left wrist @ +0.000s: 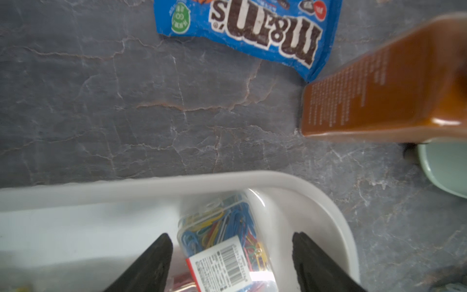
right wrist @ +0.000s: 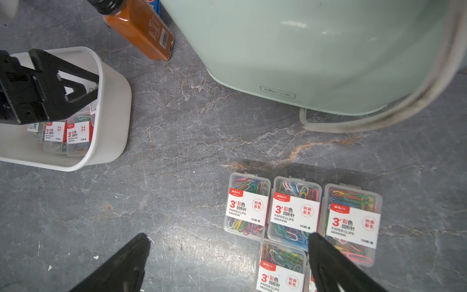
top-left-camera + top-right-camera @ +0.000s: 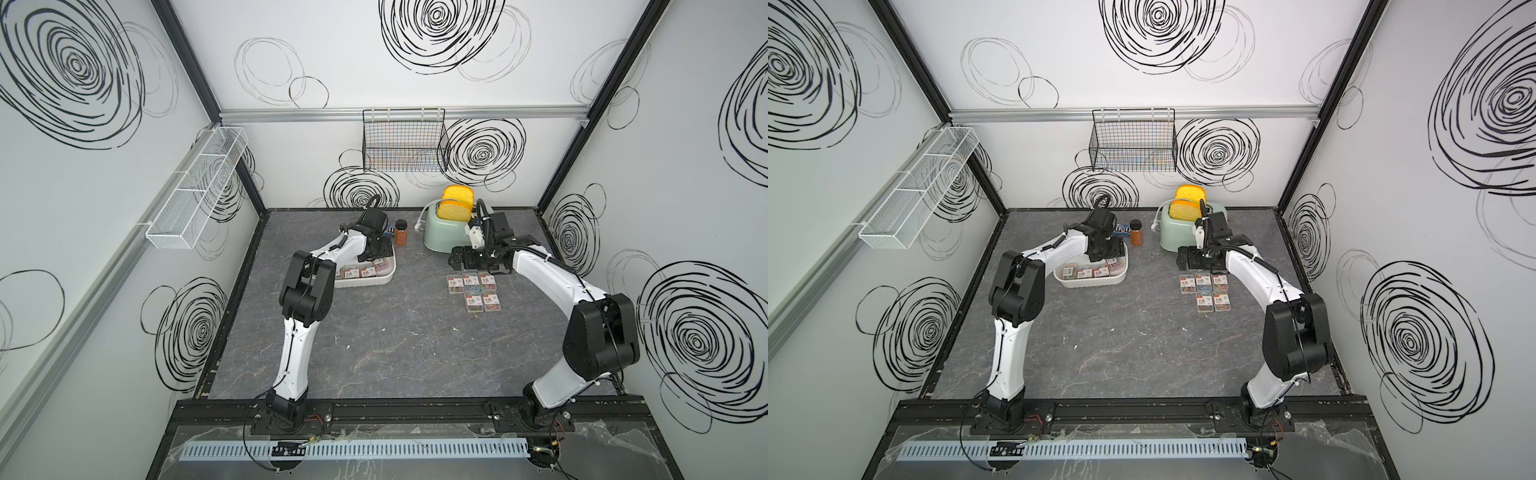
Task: Take the paper clips out of the storage box
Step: Pick up the boxed paper clips from the storage box.
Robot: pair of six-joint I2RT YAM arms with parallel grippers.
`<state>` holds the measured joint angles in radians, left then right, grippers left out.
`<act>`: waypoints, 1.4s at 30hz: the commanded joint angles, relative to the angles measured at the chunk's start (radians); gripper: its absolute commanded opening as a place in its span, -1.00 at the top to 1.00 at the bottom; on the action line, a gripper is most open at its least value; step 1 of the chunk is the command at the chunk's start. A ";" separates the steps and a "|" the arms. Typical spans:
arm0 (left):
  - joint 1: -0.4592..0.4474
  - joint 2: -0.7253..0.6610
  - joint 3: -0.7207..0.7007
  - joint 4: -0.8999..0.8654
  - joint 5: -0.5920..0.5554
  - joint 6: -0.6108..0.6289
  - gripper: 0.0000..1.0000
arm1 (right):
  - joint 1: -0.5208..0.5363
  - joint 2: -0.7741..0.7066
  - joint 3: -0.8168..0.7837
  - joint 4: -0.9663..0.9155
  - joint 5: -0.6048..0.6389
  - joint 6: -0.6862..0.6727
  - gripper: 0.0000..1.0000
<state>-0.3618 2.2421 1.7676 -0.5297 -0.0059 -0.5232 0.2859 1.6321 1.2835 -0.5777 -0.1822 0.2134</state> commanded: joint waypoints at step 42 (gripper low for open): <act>0.045 -0.046 -0.016 -0.009 0.024 0.072 0.29 | 0.081 0.076 0.102 0.016 -0.046 0.010 -0.99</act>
<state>-0.3439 2.2669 1.7641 -0.5137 0.0231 -0.4706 0.3523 1.6920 1.3491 -0.5720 -0.2081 0.2245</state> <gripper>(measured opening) 0.522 0.992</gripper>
